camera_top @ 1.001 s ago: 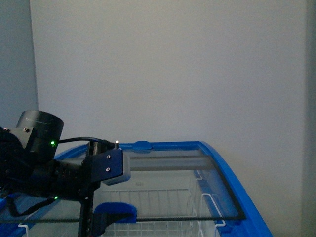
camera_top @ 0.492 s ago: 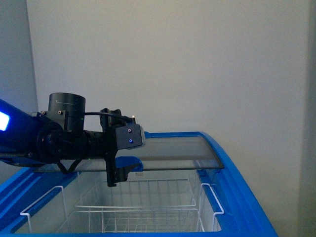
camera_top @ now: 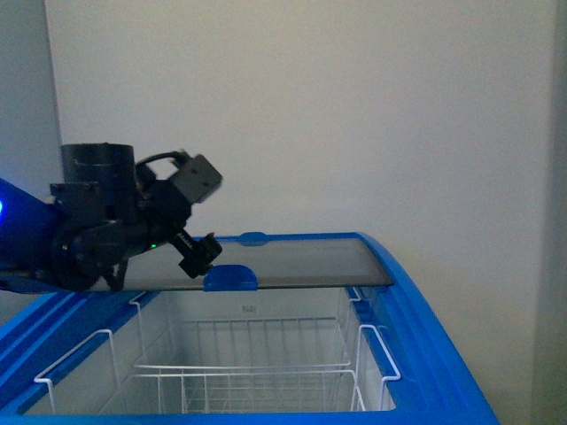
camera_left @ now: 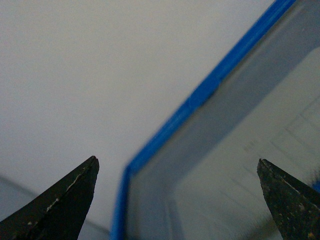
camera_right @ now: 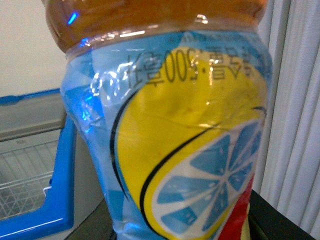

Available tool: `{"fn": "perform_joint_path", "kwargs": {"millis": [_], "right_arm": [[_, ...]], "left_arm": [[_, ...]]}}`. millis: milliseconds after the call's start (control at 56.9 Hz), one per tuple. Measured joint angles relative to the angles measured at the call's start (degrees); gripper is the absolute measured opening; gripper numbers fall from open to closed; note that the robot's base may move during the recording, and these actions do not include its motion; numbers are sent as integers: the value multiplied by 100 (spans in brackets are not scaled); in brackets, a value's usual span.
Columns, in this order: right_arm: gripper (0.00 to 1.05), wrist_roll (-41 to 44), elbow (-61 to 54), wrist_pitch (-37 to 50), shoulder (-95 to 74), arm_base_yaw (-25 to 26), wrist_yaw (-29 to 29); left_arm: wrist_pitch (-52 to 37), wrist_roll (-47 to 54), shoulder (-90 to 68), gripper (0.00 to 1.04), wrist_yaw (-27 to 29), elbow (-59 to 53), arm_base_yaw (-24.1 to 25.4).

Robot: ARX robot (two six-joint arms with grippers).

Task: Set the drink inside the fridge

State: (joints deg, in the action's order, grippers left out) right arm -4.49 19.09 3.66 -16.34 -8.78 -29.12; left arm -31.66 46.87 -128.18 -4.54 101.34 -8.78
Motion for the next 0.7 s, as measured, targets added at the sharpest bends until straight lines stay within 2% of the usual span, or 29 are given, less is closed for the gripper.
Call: {"fn": "perform_joint_path", "kwargs": {"millis": [53,158,281,316,386,457,474,562,667,703], "right_arm": [[40,0,0,0,0,0,-13],[40,0,0,0,0,0,-15],[40,0,0,0,0,0,2],[40,0,0,0,0,0,-2],[40,0,0,0,0,0,-24],[40,26,7,-39,-11,9,15],[40,72,87,-286,-66,66,125],[40,857,839,-2006,-450,125,1360],[40,1834,1200,-1912,-1342,-15,2085],[40,2020,1325,-1805,-1578,-66,2157]], "left_arm": [[256,-1239,573,97,177,-678,94],[472,-3388,2181,97,-76,-2437,295],[490,-4942,4461,97,-501,-4822,514],[586,-5101,5115,95,-452,-5504,616],[-125,-4977,6282,81,271,-6948,789],[-367,-4889,6940,71,485,-7691,883],[-400,-4872,7086,67,485,-7866,887],[-470,-4798,7475,49,448,-8419,881],[-472,-4771,7707,32,450,-8765,879],[-472,-4769,7770,28,446,-8819,879]]}}
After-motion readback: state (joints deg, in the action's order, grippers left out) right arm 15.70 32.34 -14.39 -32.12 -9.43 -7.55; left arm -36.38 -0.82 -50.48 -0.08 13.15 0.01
